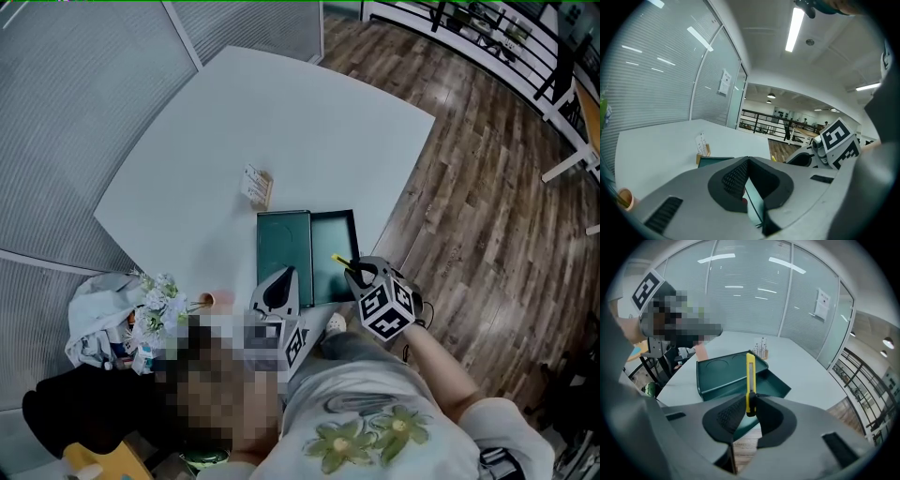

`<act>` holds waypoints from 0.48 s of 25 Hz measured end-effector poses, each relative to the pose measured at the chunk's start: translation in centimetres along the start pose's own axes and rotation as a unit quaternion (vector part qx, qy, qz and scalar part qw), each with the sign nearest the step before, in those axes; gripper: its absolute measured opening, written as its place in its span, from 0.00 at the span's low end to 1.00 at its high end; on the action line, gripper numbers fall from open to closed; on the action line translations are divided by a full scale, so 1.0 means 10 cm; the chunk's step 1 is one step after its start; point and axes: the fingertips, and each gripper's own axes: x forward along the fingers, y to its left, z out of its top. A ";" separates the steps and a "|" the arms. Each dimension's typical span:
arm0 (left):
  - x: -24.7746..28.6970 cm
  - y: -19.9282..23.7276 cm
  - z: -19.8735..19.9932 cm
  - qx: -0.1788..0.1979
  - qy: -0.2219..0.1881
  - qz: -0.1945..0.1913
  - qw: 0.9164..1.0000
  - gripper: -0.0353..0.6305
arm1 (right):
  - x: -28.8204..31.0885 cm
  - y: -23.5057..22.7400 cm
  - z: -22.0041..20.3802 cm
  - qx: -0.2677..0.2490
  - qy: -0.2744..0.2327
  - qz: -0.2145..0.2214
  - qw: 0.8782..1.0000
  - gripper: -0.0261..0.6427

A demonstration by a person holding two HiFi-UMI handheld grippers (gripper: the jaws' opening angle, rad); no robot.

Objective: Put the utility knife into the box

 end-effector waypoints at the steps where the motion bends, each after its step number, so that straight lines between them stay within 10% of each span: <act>1: 0.00 0.01 0.00 -0.001 0.000 0.001 1.000 0.05 | 0.02 0.00 -0.01 -0.003 0.003 0.002 1.000 0.14; 12: -0.03 0.06 -0.02 -0.006 0.002 0.013 1.000 0.06 | 0.17 0.04 -0.10 -0.042 0.029 0.021 0.998 0.14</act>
